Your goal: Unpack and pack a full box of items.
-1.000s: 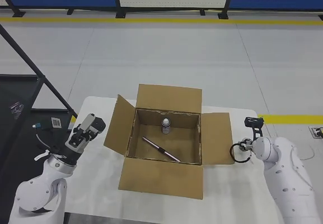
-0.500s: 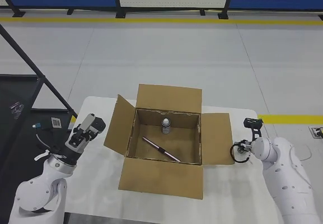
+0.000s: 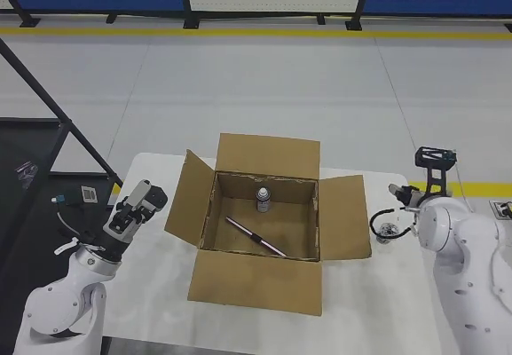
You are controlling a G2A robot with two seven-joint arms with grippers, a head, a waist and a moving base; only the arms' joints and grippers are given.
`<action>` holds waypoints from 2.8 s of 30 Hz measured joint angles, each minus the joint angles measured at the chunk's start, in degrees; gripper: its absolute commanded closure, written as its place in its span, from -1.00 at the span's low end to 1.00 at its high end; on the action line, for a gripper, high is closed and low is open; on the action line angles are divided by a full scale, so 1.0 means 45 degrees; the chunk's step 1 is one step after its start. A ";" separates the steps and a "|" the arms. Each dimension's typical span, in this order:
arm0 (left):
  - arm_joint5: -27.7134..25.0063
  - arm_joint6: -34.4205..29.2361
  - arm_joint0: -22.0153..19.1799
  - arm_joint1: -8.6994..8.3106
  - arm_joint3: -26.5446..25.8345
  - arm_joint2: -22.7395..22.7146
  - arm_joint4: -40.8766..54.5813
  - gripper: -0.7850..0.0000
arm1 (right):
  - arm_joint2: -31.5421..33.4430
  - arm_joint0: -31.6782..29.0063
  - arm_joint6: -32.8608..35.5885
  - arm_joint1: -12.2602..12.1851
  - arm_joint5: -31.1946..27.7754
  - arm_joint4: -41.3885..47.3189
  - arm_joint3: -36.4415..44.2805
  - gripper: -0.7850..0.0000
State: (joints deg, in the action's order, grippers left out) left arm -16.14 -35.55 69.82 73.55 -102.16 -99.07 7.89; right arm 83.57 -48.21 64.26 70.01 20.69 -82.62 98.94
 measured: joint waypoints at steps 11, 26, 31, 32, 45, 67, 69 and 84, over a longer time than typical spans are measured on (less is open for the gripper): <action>0.0003 0.0199 0.0104 -0.0007 -0.0076 0.0000 -0.0049 -1.00 | -0.2929 0.0713 -0.0316 0.0414 -0.1469 0.0493 0.1848 -1.00; 0.0088 0.0895 0.0425 -0.0131 -0.0350 -0.0217 -0.0228 -1.00 | -0.8935 0.4284 -0.2120 0.2439 -0.1741 0.3224 -0.5778 -1.00; 0.0087 0.0894 0.0424 -0.0130 -0.0348 -0.0216 -0.0226 -1.00 | -0.9709 0.4795 -0.3224 0.3123 -0.1680 0.5115 -0.7553 -1.00; 0.0087 0.0894 0.0424 -0.0130 -0.0348 -0.0216 -0.0226 -1.00 | -0.9834 0.4877 -0.3361 0.3232 -0.1642 0.5183 -0.7839 -1.00; 0.0087 0.0894 0.0424 -0.0130 -0.0349 -0.0216 -0.0226 -1.00 | -1.0549 0.5861 -0.6374 0.4827 -0.0579 0.6766 -1.1527 -0.72; 0.0087 0.0894 0.0424 -0.0130 -0.0349 -0.0216 -0.0226 -1.00 | -1.0560 0.7177 -0.8443 0.6741 -0.0313 0.8125 -1.5800 -0.53; 0.0087 0.0894 0.0424 -0.0130 -0.0349 -0.0216 -0.0226 -1.00 | -1.0496 0.7255 -0.8564 0.6864 -0.0310 0.8242 -1.6049 -0.44; 0.0087 0.0894 0.0424 -0.0130 -0.0349 -0.0216 -0.0226 -1.00 | -0.9998 0.7651 -0.9300 0.7385 -0.1047 0.8753 -1.7584 1.00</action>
State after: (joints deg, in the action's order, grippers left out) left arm -15.75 -31.53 71.73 72.96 -103.73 -100.04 6.87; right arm 38.58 -13.78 22.41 103.25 15.98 -43.23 19.81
